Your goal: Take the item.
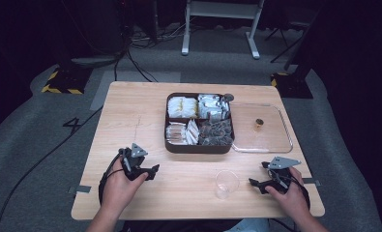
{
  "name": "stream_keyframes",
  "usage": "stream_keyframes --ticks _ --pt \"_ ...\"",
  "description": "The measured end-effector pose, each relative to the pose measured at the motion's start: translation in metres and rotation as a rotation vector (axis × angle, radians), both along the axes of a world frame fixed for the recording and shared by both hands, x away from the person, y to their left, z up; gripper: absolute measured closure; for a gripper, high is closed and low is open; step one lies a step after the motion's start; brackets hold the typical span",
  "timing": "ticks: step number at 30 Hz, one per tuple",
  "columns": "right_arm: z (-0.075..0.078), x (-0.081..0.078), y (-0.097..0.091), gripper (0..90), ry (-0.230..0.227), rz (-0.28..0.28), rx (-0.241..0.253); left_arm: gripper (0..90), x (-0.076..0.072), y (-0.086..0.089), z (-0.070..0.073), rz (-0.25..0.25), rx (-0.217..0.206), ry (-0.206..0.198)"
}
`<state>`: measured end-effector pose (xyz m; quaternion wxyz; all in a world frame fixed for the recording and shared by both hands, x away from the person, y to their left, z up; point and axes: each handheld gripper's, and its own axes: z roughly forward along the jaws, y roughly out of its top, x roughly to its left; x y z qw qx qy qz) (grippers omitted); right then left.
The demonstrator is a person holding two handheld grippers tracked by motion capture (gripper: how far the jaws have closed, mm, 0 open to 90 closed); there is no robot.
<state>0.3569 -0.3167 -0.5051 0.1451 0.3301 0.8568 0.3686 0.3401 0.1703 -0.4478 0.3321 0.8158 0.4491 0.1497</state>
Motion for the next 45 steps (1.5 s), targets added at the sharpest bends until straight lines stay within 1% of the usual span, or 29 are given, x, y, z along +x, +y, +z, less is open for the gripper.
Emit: stream_keyframes --ticks 1,2,3,4,7,9,10,12,13,14,15,16,19,22,23,25,27,29,30,31,33,34,36,37,38,39,41,43,45 --pt "0.0 0.0 0.0 8.7 0.0 0.0 0.0 28.5 0.0 0.0 0.0 0.0 0.0 0.0" --pt "0.0 0.0 0.0 8.7 0.0 0.0 0.0 28.6 0.001 -0.003 0.006 -0.012 -0.002 -0.008" --pt "0.0 0.0 0.0 8.7 0.0 -0.001 0.001 29.4 0.001 -0.003 0.006 -0.012 -0.002 -0.008" --pt "0.0 0.0 0.0 8.7 0.0 0.0 0.0 29.7 0.003 -0.006 0.01 -0.023 -0.011 -0.016" --pt "0.0 0.0 0.0 8.8 0.001 0.0 0.0 29.8 0.005 -0.01 0.018 -0.03 -0.025 -0.024" --pt "0.0 0.0 0.0 8.7 0.001 0.001 0.0 30.0 0.006 -0.012 0.021 -0.03 -0.033 -0.029" --pt "0.0 -0.001 0.0 9.0 0.001 0.003 0.001 30.5 0.007 -0.015 0.028 -0.032 -0.033 -0.037" --pt "0.0 -0.001 0.0 9.3 0.0 0.006 0.002 30.5 0.008 -0.018 0.033 -0.037 -0.028 -0.046" --pt "0.0 -0.001 0.0 9.3 0.0 0.006 0.002 30.5 0.008 -0.018 0.033 -0.037 -0.028 -0.046" --pt "0.0 -0.001 0.0 9.3 0.0 0.006 0.002 30.5 0.009 -0.022 0.038 -0.03 -0.022 -0.052" --pt "0.0 -0.001 0.0 9.3 0.001 0.007 0.003 30.4 0.01 -0.023 0.041 -0.026 -0.017 -0.047" --pt "0.0 -0.001 0.0 9.3 0.001 0.007 0.003 30.3 0.01 -0.023 0.041 -0.026 -0.017 -0.047" --pt "0.0 0.0 -0.001 9.3 0.001 0.011 0.003 28.4 0.016 -0.029 0.049 -0.028 -0.032 -0.063" --pt "0.0 0.0 -0.001 9.5 0.0 0.013 0.002 26.0 0.023 -0.033 0.054 -0.037 -0.028 -0.079" --pt "0.0 0.0 -0.001 9.5 0.0 0.013 0.002 26.0 0.023 -0.033 0.054 -0.037 -0.028 -0.079" --pt "0.0 -0.001 0.0 10.3 -0.001 0.017 0.006 26.5 0.032 -0.036 0.057 -0.051 -0.023 -0.088" --pt "0.0 0.0 0.0 10.3 -0.002 0.017 0.005 27.1 0.039 -0.037 0.058 -0.06 -0.033 -0.093" --pt "0.0 0.0 0.0 10.3 -0.001 0.018 0.004 28.2 0.044 -0.038 0.06 -0.062 -0.053 -0.083" --pt "0.0 0.0 0.0 10.3 -0.001 0.018 0.004 28.3 0.047 -0.038 0.061 -0.067 -0.062 -0.085" --pt "0.0 0.0 0.0 10.3 -0.001 0.018 0.004 28.3 0.047 -0.038 0.061 -0.067 -0.062 -0.085" --pt "0.0 0.0 0.0 10.3 -0.001 0.018 0.004 28.4 0.052 -0.039 0.064 -0.071 -0.074 -0.09" --pt "0.0 0.0 0.0 10.3 -0.001 0.018 0.004 28.4 0.054 -0.039 0.065 -0.076 -0.073 -0.092" --pt "0.0 0.0 0.0 10.5 -0.002 0.018 0.005 28.4 0.062 -0.043 0.069 -0.084 -0.081 -0.105" --pt "0.0 -0.001 0.0 10.9 -0.002 0.02 0.005 28.4 0.062 -0.043 0.069 -0.084 -0.081 -0.105" --pt "0.0 -0.001 0.0 11.0 -0.002 0.023 0.006 28.4 0.067 -0.046 0.071 -0.087 -0.092 -0.108" --pt "0.0 -0.001 0.0 11.0 -0.002 0.023 0.006 28.6 0.07 -0.047 0.073 -0.091 -0.09 -0.107" --pt "0.0 0.0 0.0 11.0 -0.002 0.026 0.006 28.7 0.075 -0.05 0.074 -0.093 -0.106 -0.106" --pt "0.0 0.0 0.0 11.0 -0.002 0.027 0.006 29.1 0.081 -0.052 0.076 -0.093 -0.109 -0.104" --pt "0.0 0.0 0.0 10.9 -0.002 0.028 0.006 29.8 0.088 -0.055 0.077 -0.09 -0.116 -0.115"
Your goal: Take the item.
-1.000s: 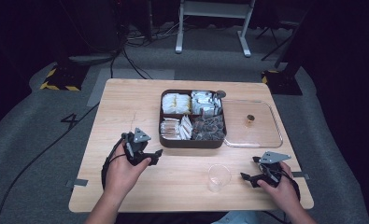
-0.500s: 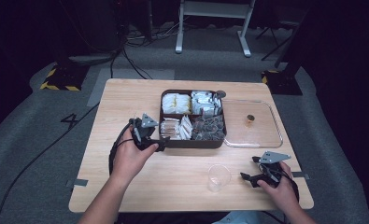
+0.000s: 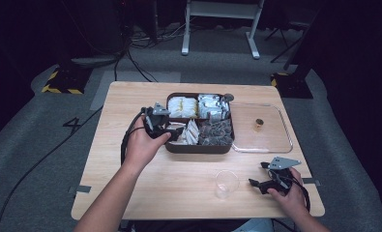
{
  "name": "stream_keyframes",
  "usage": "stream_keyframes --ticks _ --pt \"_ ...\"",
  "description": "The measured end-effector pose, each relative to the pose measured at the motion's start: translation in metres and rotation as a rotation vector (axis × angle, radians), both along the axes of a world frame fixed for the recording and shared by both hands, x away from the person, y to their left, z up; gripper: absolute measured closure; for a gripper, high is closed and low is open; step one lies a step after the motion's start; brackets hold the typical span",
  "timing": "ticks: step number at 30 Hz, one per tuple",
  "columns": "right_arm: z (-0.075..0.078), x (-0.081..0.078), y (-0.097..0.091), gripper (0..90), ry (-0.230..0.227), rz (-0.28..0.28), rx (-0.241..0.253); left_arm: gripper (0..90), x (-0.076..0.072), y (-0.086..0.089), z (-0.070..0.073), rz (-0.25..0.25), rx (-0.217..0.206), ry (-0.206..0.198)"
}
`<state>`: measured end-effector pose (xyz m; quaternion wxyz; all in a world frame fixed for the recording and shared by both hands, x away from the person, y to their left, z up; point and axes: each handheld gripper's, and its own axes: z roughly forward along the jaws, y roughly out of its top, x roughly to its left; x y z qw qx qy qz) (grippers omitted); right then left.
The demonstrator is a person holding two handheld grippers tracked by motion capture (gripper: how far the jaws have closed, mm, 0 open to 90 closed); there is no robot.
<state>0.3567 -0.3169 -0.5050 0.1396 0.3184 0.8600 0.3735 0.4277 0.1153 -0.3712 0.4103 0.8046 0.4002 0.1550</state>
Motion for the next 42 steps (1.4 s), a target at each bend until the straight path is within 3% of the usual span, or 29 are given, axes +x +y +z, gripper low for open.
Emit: stream_keyframes --ticks 5,8,15,21,26,32,37,42 --pt "0.0 0.001 0.0 10.9 -0.001 0.007 -0.001 32.4 0.02 -0.004 0.0 0.011 -0.02 -0.034" --pt "0.0 0.002 0.001 10.9 0.0 0.011 0.0 33.8 0.031 -0.007 -0.002 0.019 -0.043 -0.031" --pt "0.0 0.004 0.002 11.0 0.001 0.017 0.0 34.8 0.055 -0.018 -0.004 0.019 -0.017 -0.005" --pt "0.0 0.004 0.002 11.0 0.001 0.017 0.0 34.8 0.073 -0.027 -0.004 -0.002 0.004 -0.014" --pt "0.0 0.004 0.002 11.0 0.001 0.017 0.0 34.8 0.083 -0.032 -0.004 -0.025 -0.006 -0.002" --pt "0.0 0.004 0.002 11.0 0.0 0.017 0.0 34.8 0.104 -0.04 -0.011 -0.008 0.021 0.019" --pt "0.0 0.004 0.002 11.0 0.001 0.017 0.001 35.1 0.117 -0.048 -0.021 0.015 -0.011 0.062" --pt "0.0 0.004 0.002 11.0 0.002 0.017 0.001 36.3 0.131 -0.053 -0.033 0.015 0.048 0.087"
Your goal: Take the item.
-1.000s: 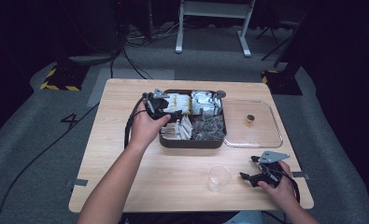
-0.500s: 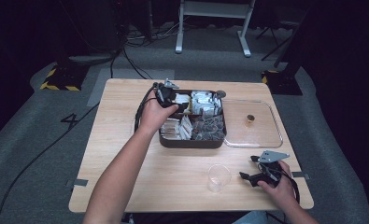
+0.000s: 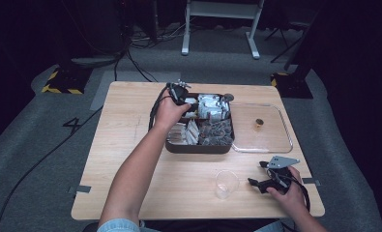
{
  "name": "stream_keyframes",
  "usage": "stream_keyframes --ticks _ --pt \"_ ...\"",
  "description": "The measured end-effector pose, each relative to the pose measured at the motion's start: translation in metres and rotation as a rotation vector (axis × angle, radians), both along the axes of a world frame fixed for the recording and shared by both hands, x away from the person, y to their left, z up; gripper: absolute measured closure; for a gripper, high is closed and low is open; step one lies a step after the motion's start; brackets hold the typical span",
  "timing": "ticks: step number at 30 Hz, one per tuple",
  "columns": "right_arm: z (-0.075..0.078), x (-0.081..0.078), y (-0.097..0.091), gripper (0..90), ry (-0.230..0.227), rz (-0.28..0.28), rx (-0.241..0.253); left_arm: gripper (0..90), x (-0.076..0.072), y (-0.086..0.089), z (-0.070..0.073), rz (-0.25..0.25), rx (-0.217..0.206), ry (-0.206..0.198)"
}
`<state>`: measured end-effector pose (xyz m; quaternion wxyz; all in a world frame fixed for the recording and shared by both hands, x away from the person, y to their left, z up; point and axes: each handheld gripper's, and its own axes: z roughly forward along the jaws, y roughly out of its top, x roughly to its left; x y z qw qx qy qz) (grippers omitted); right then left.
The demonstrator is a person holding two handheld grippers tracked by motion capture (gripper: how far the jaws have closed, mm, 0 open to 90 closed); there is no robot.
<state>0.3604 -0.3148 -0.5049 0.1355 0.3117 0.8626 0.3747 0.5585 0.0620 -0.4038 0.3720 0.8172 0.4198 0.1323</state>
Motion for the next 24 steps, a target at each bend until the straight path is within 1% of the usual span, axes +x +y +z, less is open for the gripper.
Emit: stream_keyframes --ticks 1,3,4,5,6,7,9,10,11,12,14,17,19,21,23,24 --pt "0.0 0.0 0.0 11.0 -0.001 0.001 -0.001 37.5 0.002 -0.001 -0.002 -0.003 0.003 0.008" --pt "0.0 0.0 0.0 11.0 -0.002 0.001 -0.001 43.5 0.005 -0.002 -0.006 0.005 -0.015 0.03" --pt "0.0 0.0 0.0 11.0 -0.002 0.001 -0.001 43.7 0.006 -0.003 -0.009 0.009 -0.013 0.039" --pt "0.0 0.0 0.0 11.0 -0.002 0.001 -0.001 44.3 0.006 -0.003 -0.009 0.009 -0.013 0.039" --pt "0.0 0.0 0.0 11.0 -0.001 0.0 -0.001 45.4 0.008 -0.003 -0.013 0.008 0.0 0.058" --pt "0.0 0.0 0.0 11.0 0.0 0.0 0.0 46.3 0.009 -0.003 -0.015 0.008 0.001 0.067" --pt "0.0 0.0 0.0 11.0 0.0 0.0 0.0 47.3 0.01 -0.003 -0.017 0.008 0.003 0.072" --pt "0.0 0.0 0.0 11.0 -0.001 0.001 0.0 48.1 0.011 -0.003 -0.02 0.005 0.006 0.087" --pt "0.0 0.0 0.0 11.0 -0.001 0.001 0.0 48.7 0.011 -0.003 -0.02 0.005 0.006 0.087" --pt "0.0 0.0 0.0 11.0 -0.001 0.0 0.0 49.2 0.013 -0.004 -0.024 -0.001 0.021 0.095" --pt "0.0 0.0 0.0 11.0 -0.001 0.001 -0.001 49.8 0.015 -0.006 -0.027 0.0 0.029 0.101" --pt "0.0 0.0 0.0 11.0 -0.002 0.001 -0.001 50.5 0.018 -0.009 -0.033 -0.006 0.046 0.129" --pt "0.0 0.0 0.0 11.0 -0.002 0.001 -0.001 52.1 0.02 -0.011 -0.035 -0.01 0.073 0.142" --pt "0.0 0.0 0.0 11.0 -0.001 0.001 -0.001 54.5 0.02 -0.013 -0.037 -0.012 0.086 0.155" --pt "0.0 0.0 0.0 11.0 -0.002 0.001 -0.001 57.2 0.021 -0.013 -0.038 -0.012 0.087 0.163" --pt "0.0 0.0 0.0 11.0 -0.002 0.001 0.0 58.9 0.021 -0.014 -0.04 -0.015 0.102 0.171"
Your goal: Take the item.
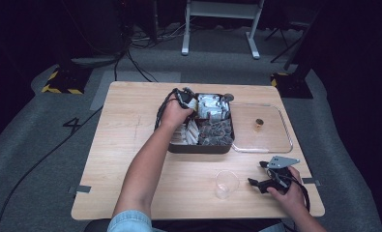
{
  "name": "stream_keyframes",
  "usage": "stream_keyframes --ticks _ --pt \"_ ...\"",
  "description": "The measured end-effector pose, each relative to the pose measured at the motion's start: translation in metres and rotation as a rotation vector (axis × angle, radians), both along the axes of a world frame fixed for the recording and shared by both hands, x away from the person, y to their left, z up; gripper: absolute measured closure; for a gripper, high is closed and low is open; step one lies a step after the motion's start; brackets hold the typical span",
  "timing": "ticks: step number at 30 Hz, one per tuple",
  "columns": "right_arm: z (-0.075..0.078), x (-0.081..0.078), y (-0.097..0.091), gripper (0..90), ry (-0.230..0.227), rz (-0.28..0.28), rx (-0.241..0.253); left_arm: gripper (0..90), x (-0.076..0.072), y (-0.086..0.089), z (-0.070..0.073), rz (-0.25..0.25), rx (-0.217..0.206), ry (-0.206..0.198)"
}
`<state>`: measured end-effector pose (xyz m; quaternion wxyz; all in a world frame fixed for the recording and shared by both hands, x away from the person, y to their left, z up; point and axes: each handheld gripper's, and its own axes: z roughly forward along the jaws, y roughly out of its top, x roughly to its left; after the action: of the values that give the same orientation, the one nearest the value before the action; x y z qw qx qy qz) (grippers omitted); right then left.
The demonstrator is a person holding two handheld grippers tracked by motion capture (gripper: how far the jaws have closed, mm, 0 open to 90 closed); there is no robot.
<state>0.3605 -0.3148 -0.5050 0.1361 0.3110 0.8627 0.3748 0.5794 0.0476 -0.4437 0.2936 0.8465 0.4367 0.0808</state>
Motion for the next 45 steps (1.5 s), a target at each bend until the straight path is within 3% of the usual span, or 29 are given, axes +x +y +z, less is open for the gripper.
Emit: stream_keyframes --ticks 8,15,25,28,37,45 --pt "0.0 0.0 0.0 11.0 0.0 0.0 -0.001 71.4 0.001 0.0 -0.003 -0.015 0.04 0.032" --pt "0.0 0.0 0.0 11.0 0.0 0.0 0.0 87.3 0.002 0.0 -0.006 -0.01 0.039 0.067" --pt "0.0 0.0 0.0 11.0 0.0 0.0 0.0 90.0 0.002 0.0 0.006 -0.034 0.02 0.011" --pt "0.0 0.0 0.0 11.0 0.0 0.0 0.0 90.0 0.002 0.002 0.015 -0.045 -0.012 -0.013" --pt "0.0 0.0 0.0 11.0 -0.001 0.0 0.0 90.0 0.001 0.006 0.032 -0.068 -0.053 -0.04" --pt "0.0 0.0 0.0 11.0 -0.001 -0.001 0.001 90.0 -0.006 0.021 0.058 -0.092 -0.103 -0.081"
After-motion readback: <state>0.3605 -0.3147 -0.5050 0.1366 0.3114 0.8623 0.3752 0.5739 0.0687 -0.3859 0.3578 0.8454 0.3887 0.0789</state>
